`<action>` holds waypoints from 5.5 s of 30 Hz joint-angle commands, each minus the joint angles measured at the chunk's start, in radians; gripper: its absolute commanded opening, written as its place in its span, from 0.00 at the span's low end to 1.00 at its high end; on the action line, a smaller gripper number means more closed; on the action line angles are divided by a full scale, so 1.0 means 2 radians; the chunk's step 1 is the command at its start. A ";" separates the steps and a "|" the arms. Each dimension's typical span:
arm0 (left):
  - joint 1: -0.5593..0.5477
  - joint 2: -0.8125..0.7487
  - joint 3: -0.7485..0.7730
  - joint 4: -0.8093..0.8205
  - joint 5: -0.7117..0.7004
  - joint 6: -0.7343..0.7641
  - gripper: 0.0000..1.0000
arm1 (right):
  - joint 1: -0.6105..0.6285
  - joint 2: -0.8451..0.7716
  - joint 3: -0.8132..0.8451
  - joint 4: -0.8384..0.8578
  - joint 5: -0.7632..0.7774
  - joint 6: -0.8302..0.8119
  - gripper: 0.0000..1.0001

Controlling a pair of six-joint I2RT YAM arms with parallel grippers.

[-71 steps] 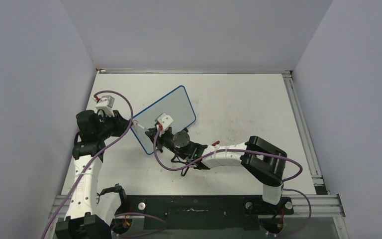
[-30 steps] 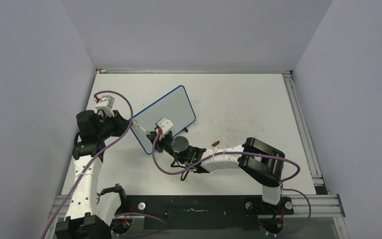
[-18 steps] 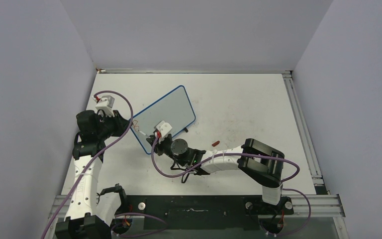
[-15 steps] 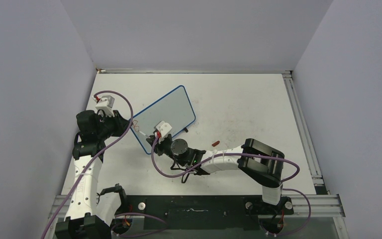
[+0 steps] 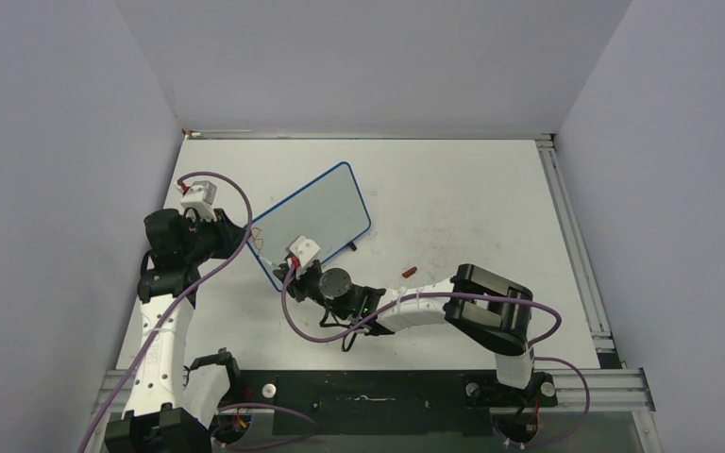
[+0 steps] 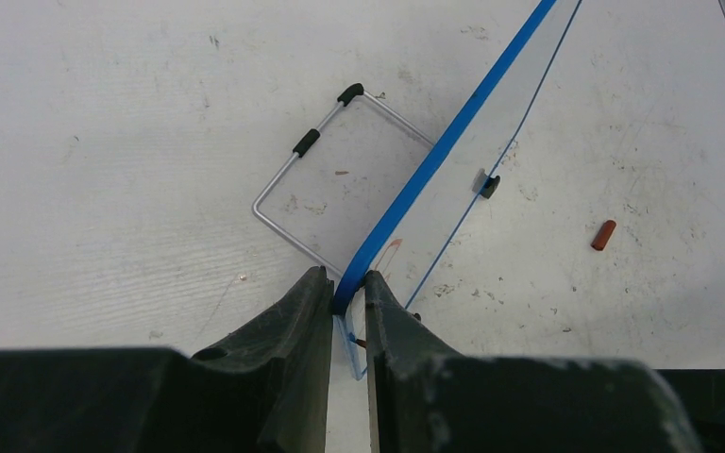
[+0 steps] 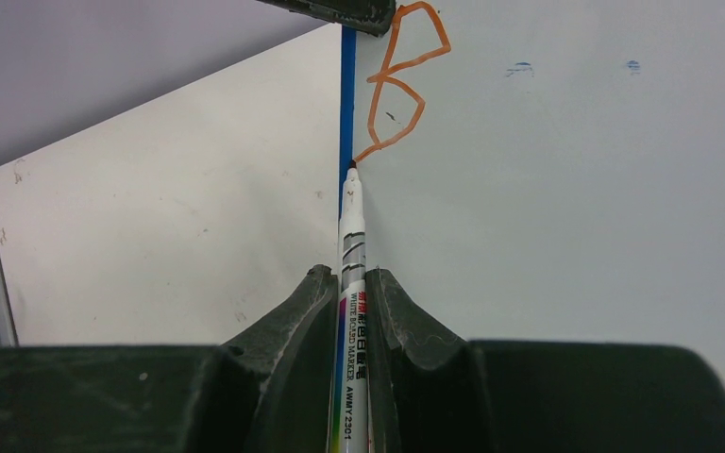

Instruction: Write a sentence on the whiteboard

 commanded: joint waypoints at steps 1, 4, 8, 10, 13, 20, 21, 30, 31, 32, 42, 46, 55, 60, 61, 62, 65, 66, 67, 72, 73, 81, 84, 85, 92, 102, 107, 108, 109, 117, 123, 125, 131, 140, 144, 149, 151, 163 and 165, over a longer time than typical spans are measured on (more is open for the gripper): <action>-0.001 -0.005 0.003 -0.005 -0.002 0.004 0.00 | 0.004 0.004 0.020 0.008 -0.008 -0.001 0.05; -0.001 -0.006 0.003 -0.005 -0.002 0.004 0.00 | 0.005 -0.003 0.017 0.010 -0.006 -0.002 0.05; -0.001 -0.006 0.003 -0.006 -0.002 0.005 0.00 | 0.005 -0.016 0.012 0.011 -0.002 -0.004 0.05; -0.001 -0.006 0.003 -0.006 -0.002 0.005 0.00 | 0.007 -0.026 0.007 0.012 0.000 -0.004 0.05; -0.001 -0.005 0.003 -0.007 -0.001 0.005 0.00 | 0.008 -0.048 0.000 0.013 0.007 -0.007 0.05; -0.001 -0.005 0.002 -0.007 -0.001 0.007 0.00 | 0.007 -0.091 -0.018 0.006 0.027 -0.018 0.05; -0.001 -0.005 0.002 -0.008 -0.001 0.007 0.00 | 0.006 -0.095 -0.020 0.006 0.030 -0.020 0.05; -0.001 -0.006 0.002 -0.008 0.000 0.008 0.00 | -0.017 -0.084 -0.018 0.009 0.023 -0.023 0.05; -0.002 -0.006 0.002 -0.008 0.000 0.008 0.00 | -0.019 -0.081 -0.017 0.010 0.021 -0.023 0.05; -0.002 -0.006 0.001 -0.008 0.000 0.008 0.00 | -0.020 -0.079 -0.014 0.011 0.020 -0.023 0.05; -0.003 -0.005 0.002 -0.008 -0.002 0.009 0.00 | -0.025 -0.058 0.003 0.013 0.010 -0.024 0.05; -0.004 -0.005 0.002 -0.007 -0.002 0.009 0.00 | -0.025 -0.053 0.008 0.015 0.005 -0.025 0.05; -0.004 -0.004 0.003 -0.008 -0.002 0.009 0.00 | -0.025 -0.036 0.027 0.009 -0.003 -0.025 0.05; -0.004 -0.004 0.003 -0.008 -0.003 0.009 0.00 | -0.025 -0.031 0.028 0.008 -0.002 -0.024 0.05; -0.004 -0.004 0.003 -0.008 -0.003 0.009 0.00 | -0.025 -0.030 0.028 0.008 -0.001 -0.024 0.05; -0.004 -0.004 0.003 -0.007 -0.003 0.009 0.00 | -0.025 -0.030 0.027 0.009 -0.001 -0.023 0.05; -0.004 -0.004 0.003 -0.008 -0.003 0.009 0.00 | -0.026 -0.027 0.029 0.007 0.002 -0.022 0.05; -0.004 -0.004 0.003 -0.008 -0.003 0.009 0.00 | -0.026 -0.025 0.030 0.005 0.004 -0.021 0.05; -0.004 -0.004 0.003 -0.008 -0.003 0.009 0.00 | -0.027 -0.024 0.031 0.004 0.008 -0.020 0.05; -0.004 -0.004 0.003 -0.008 -0.004 0.009 0.00 | -0.028 -0.025 0.028 0.002 0.023 -0.018 0.05; -0.004 -0.004 0.003 -0.008 -0.004 0.009 0.00 | -0.029 -0.025 0.027 0.002 0.025 -0.017 0.05; -0.004 -0.005 0.003 -0.009 -0.005 0.010 0.00 | -0.031 -0.025 0.020 0.000 0.026 -0.012 0.05; -0.004 -0.005 0.003 -0.009 -0.005 0.010 0.00 | -0.032 -0.024 0.015 0.000 0.026 -0.010 0.05; -0.004 -0.005 0.003 -0.009 -0.005 0.010 0.00 | -0.031 -0.024 0.013 -0.001 0.027 -0.009 0.05; -0.004 -0.005 0.003 -0.009 -0.005 0.010 0.00 | -0.029 -0.023 -0.004 -0.003 0.027 -0.003 0.05; -0.004 -0.005 0.003 -0.009 -0.006 0.010 0.00 | -0.024 -0.022 -0.011 -0.005 0.026 -0.002 0.05; -0.004 -0.005 0.003 -0.009 -0.006 0.010 0.00 | -0.023 -0.022 -0.014 -0.003 0.029 -0.001 0.05; -0.004 -0.005 0.003 -0.009 -0.006 0.010 0.00 | -0.023 -0.022 -0.014 -0.001 0.030 -0.001 0.05; -0.004 -0.005 0.003 -0.009 -0.006 0.010 0.00 | -0.023 -0.023 -0.013 0.001 0.031 0.000 0.05; -0.004 -0.005 0.003 -0.010 -0.005 0.010 0.00 | -0.023 -0.022 -0.004 0.024 0.037 0.000 0.05; -0.004 -0.005 0.003 -0.009 -0.005 0.010 0.00 | -0.027 -0.020 0.004 0.033 0.042 -0.005 0.05; -0.004 -0.005 0.003 -0.009 -0.005 0.010 0.00 | -0.027 -0.020 0.006 0.032 0.039 -0.006 0.05; -0.004 -0.004 0.004 -0.009 -0.005 0.010 0.00 | -0.029 -0.013 0.015 0.029 0.035 -0.006 0.05; -0.004 -0.004 0.005 -0.009 -0.005 0.011 0.00 | -0.032 -0.009 0.013 0.022 0.047 0.000 0.05; -0.004 -0.004 0.005 -0.009 -0.005 0.011 0.00 | -0.032 -0.008 0.010 0.022 0.047 0.002 0.05; -0.003 -0.004 0.005 -0.009 -0.006 0.011 0.00 | -0.032 -0.009 0.005 0.022 0.049 0.004 0.05; -0.004 -0.003 0.005 -0.009 -0.005 0.011 0.00 | -0.032 -0.010 0.003 0.022 0.050 0.005 0.05; -0.004 -0.004 0.005 -0.010 -0.007 0.011 0.00 | -0.031 -0.013 -0.010 0.024 0.059 0.010 0.05; -0.004 -0.004 0.005 -0.010 -0.006 0.011 0.00 | -0.031 -0.015 -0.012 0.025 0.060 0.010 0.05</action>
